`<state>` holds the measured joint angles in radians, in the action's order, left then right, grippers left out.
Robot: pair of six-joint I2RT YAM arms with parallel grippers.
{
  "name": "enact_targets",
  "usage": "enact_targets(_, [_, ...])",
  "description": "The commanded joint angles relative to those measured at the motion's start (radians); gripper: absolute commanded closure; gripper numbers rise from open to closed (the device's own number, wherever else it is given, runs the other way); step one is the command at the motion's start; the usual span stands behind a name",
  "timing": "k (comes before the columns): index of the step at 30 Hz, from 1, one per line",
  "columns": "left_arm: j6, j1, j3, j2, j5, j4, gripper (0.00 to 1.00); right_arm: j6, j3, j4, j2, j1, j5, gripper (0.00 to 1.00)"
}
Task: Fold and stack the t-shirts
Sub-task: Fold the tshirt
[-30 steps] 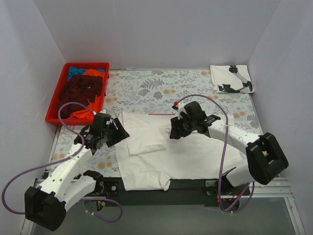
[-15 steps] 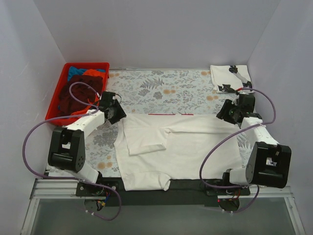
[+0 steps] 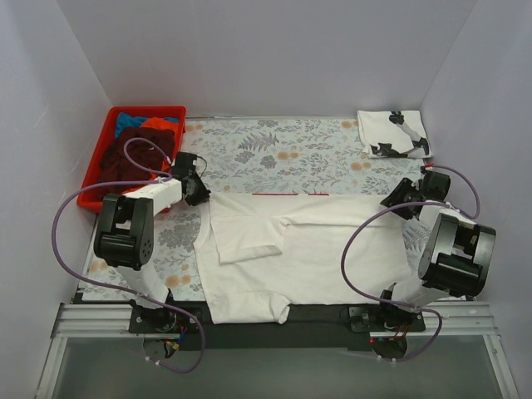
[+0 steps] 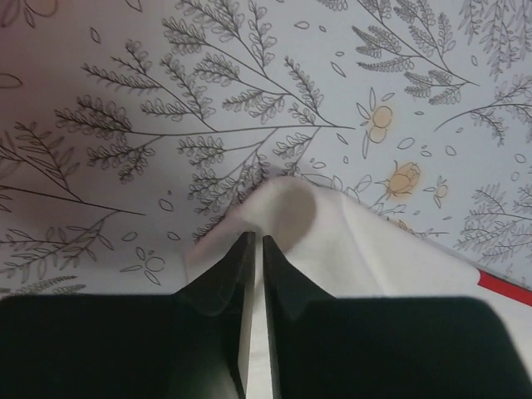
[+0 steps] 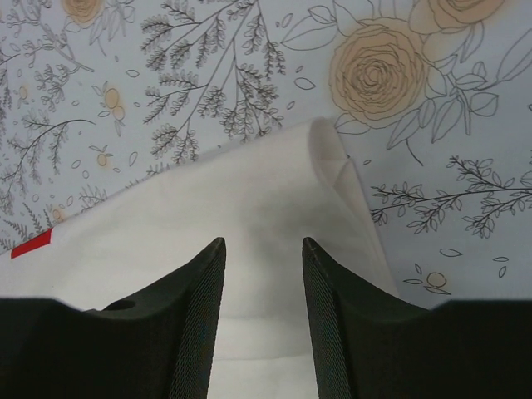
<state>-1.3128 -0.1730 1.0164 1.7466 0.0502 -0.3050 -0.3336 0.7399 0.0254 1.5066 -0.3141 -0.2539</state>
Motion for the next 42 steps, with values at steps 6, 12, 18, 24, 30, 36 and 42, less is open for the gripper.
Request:
enact_targets(6, [0.021, 0.046, 0.021, 0.031, 0.071, 0.014, 1.0, -0.021, 0.004, -0.119, 0.133, -0.059, -0.031, 0.55])
enact_targets(12, [0.006, 0.095, 0.085, 0.106, 0.019, 0.015, 1.0, -0.012, 0.064, -0.122, 0.233, -0.063, -0.024, 0.55])
enact_targets(18, [0.007, 0.104, 0.125, 0.153, -0.035, 0.004, 1.0, 0.001, 0.165, -0.11, 0.294, -0.063, -0.093, 0.58])
enact_targets(24, [-0.011, 0.104, 0.082, 0.024, -0.035, 0.021, 0.92, 0.01, 0.165, -0.107, 0.204, -0.062, -0.12, 0.57])
enact_targets(30, [-0.026, 0.104, 0.05, -0.091, -0.049, 0.038, 0.84, -0.008, 0.193, -0.107, 0.13, -0.051, -0.168, 0.56])
enact_targets(36, [-0.039, 0.104, 0.105, -0.058, -0.145, 0.055, 0.73, -0.027, 0.228, -0.117, 0.173, -0.043, -0.197, 0.56])
enact_targets(42, [-0.039, 0.102, 0.125, 0.034, -0.223, 0.07, 0.66, -0.031, 0.25, -0.15, 0.245, -0.04, -0.231, 0.55])
